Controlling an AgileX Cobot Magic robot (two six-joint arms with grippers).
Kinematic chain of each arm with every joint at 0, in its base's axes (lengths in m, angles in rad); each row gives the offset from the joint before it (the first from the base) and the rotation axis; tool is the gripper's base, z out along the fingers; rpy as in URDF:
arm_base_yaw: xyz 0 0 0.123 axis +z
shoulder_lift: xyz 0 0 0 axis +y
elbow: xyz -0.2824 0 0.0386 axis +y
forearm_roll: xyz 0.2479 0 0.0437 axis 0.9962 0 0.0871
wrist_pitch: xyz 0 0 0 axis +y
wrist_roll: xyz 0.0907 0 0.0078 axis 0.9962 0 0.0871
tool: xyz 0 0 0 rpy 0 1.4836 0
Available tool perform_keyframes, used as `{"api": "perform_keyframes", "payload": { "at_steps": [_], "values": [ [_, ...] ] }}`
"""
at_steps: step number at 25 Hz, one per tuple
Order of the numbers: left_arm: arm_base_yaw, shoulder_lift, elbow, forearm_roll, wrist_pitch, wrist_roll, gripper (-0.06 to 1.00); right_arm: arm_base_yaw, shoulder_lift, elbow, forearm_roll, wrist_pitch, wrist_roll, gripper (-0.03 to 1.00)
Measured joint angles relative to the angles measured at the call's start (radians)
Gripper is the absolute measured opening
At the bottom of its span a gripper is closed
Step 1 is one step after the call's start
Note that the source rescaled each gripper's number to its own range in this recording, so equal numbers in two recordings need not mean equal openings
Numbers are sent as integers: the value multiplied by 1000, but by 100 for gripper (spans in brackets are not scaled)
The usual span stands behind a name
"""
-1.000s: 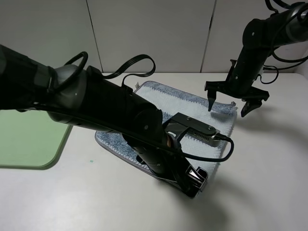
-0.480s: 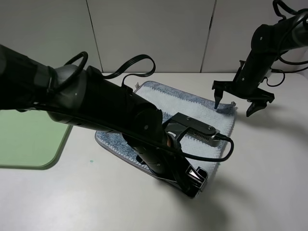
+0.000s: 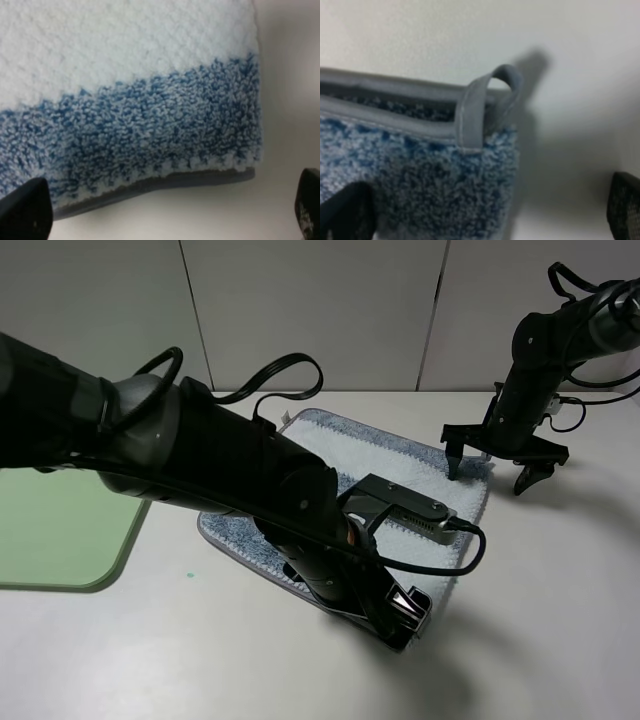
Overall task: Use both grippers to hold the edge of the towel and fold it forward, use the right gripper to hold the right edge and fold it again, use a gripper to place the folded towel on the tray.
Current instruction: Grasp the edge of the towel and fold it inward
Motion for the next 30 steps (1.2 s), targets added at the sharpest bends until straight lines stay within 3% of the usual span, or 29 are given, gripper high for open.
{"api": "perform_keyframes", "payload": {
  "at_steps": [4,8,18,26,30],
  "values": [
    [0,0,0,0,-19,0,97,0,0,0,0,0,0,100],
    [0,0,0,0,-40,0,97,0,1,0,6,0,1,93],
    [0,6,-23,-13,-101,0,97,0,3,-2,17,1,-4,91],
    [-1,100,-209,-15,72,-18,96,0,3,-2,22,1,-13,91],
    [-20,124,-240,-11,108,-23,95,0,3,-2,22,2,-20,91]
  ]
}}
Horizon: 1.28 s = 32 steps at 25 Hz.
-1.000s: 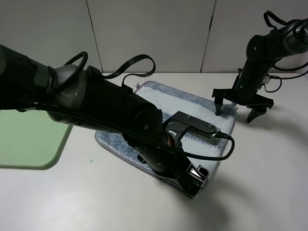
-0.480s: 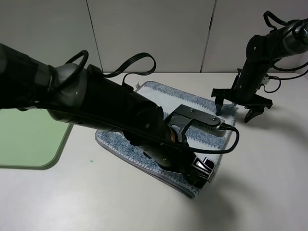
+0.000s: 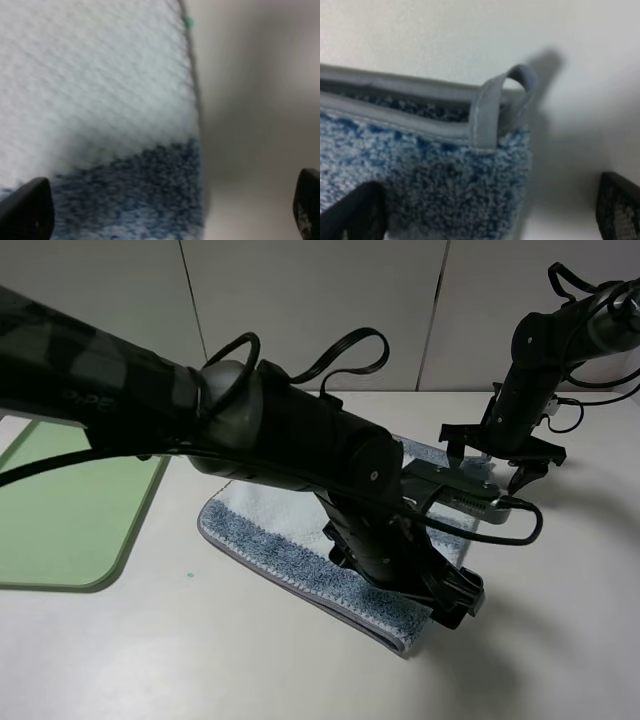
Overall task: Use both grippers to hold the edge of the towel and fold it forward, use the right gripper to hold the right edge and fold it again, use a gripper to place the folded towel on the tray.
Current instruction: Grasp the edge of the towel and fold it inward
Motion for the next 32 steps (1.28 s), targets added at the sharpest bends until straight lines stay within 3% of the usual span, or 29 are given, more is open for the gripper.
{"api": "perform_keyframes", "payload": {
  "at_steps": [16,25,32],
  "values": [
    [-20,95,-14,5,-16,-21,93,0,0,-1,15,2,-13,91],
    [-19,104,-14,27,-25,-21,61,0,0,-1,18,4,-22,91],
    [-17,106,-15,27,-15,-21,47,0,0,-1,22,5,-40,91]
  ]
}}
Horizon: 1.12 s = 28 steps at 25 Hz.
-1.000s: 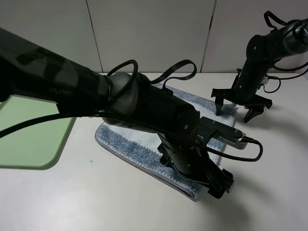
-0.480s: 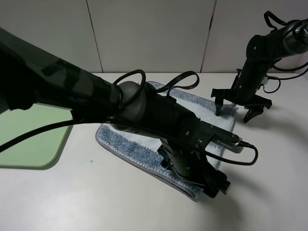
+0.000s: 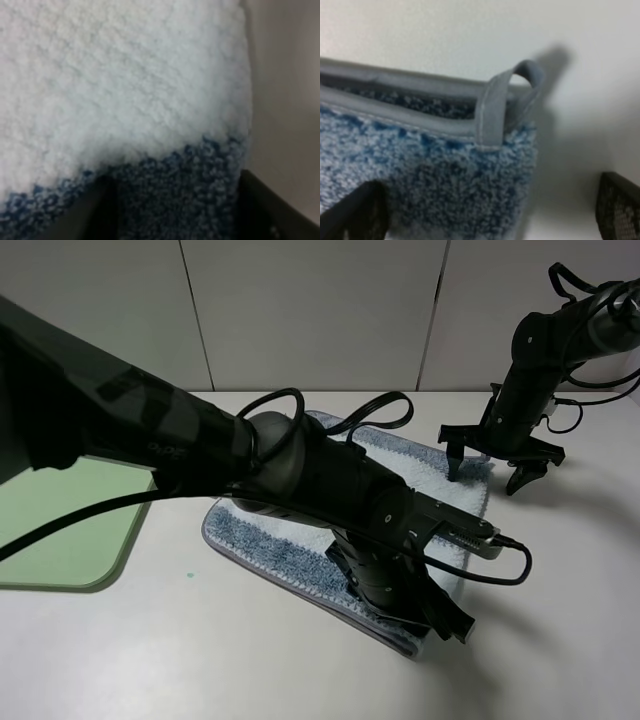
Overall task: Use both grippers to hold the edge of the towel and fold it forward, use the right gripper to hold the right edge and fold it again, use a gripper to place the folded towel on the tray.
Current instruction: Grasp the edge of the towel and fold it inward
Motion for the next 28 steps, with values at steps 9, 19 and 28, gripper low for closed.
{"api": "perform_keyframes", "payload": {
  "at_steps": [9,19,28],
  "values": [
    [0,1,0,-1,33,0,21,0,0,0,12,5,-11,78],
    [0,3,0,-10,44,0,0,3,0,0,35,4,-12,0],
    [0,-2,0,-12,64,0,0,3,0,-23,27,52,-12,0]
  ]
}}
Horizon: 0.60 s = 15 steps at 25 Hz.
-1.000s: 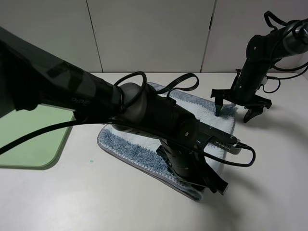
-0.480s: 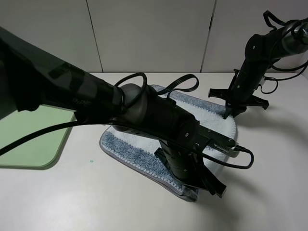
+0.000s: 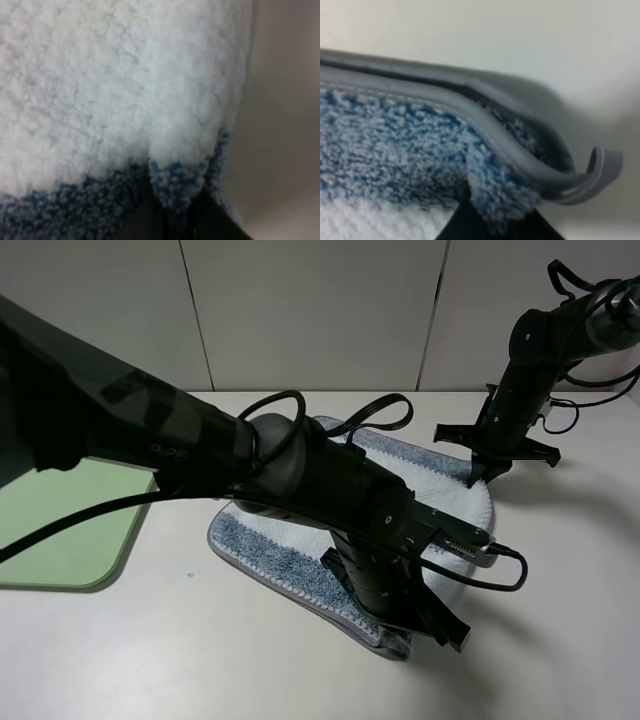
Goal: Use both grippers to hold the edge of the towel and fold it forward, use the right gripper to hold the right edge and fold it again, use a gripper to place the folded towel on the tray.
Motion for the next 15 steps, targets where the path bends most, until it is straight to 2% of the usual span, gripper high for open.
{"api": "perform_keyframes", "payload": {
  "at_steps": [8,15],
  "values": [
    [0,-71,0,-5,47,0,0,0,-50,-72,-15,125,-13,0],
    [0,-128,-4,-11,65,0,0,0,-102,-81,-97,205,-20,0]
  ]
}}
